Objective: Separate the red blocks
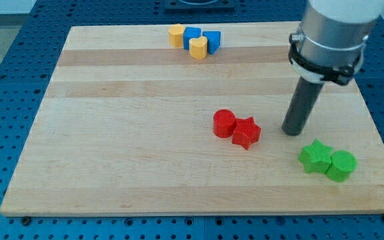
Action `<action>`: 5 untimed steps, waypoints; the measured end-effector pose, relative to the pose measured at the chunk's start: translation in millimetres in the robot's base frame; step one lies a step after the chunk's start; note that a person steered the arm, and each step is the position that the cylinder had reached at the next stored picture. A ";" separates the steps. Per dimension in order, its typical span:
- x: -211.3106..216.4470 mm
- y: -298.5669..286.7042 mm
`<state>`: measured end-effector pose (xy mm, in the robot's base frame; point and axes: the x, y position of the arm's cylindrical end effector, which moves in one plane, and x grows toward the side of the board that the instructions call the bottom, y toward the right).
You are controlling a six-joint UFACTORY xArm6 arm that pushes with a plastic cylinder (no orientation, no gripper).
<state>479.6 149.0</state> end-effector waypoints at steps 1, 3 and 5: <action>-21.1 -27.5; -33.4 -115.5; -32.6 -153.6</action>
<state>447.0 -4.6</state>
